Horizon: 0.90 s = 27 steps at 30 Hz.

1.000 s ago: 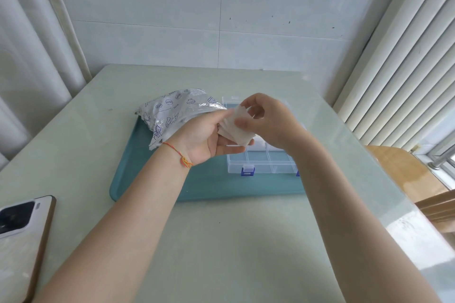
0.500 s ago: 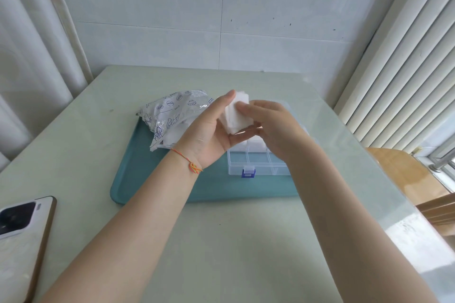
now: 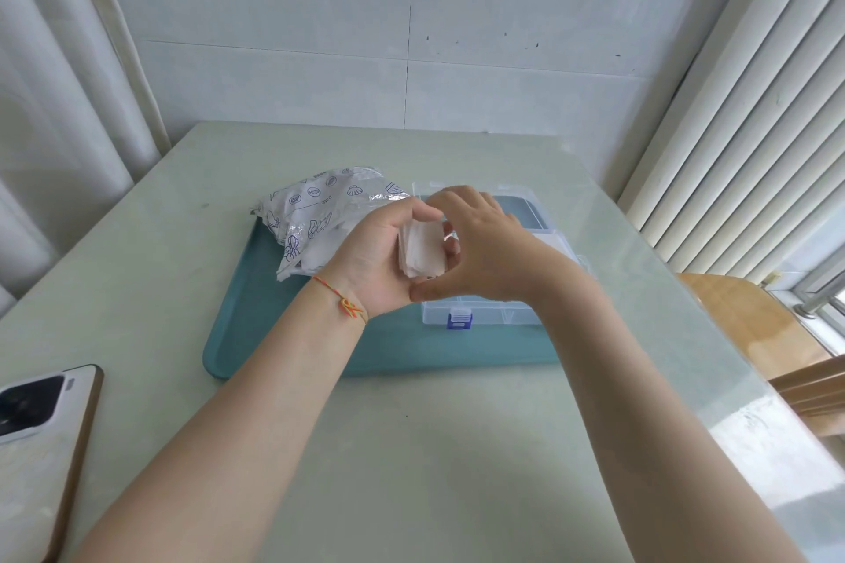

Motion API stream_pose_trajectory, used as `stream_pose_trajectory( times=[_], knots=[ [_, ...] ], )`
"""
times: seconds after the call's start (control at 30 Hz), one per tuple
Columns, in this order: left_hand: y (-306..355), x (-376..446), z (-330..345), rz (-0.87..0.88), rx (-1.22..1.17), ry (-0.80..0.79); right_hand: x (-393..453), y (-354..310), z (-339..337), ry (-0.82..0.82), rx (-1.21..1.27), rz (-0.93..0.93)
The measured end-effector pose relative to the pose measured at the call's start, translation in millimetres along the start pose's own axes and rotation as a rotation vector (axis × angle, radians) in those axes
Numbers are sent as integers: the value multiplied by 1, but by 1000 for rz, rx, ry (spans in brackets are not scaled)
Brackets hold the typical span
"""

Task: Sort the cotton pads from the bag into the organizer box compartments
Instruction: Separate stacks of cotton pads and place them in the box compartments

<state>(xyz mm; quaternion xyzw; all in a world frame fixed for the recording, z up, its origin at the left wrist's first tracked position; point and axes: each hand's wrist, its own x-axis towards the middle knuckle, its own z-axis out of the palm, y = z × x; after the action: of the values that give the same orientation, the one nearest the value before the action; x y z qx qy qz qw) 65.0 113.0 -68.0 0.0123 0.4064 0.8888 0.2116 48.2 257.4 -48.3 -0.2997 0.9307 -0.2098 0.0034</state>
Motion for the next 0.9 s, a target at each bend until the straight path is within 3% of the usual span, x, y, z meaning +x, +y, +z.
stream_pose_trajectory(
  times=[0.2,0.33,0.53,0.9],
  knots=[
    [4,-2,-4,-22,87,27,-3,-3,-7,19,180,-58],
    [3,-3,-1,-26,122,24,0,-1,-1,17,170,-46],
    [3,0,-7,-47,28,52,0,-1,-5,44,269,-59],
    [2,-4,4,-48,56,19,0,-1,-1,-4,66,-50]
  ],
)
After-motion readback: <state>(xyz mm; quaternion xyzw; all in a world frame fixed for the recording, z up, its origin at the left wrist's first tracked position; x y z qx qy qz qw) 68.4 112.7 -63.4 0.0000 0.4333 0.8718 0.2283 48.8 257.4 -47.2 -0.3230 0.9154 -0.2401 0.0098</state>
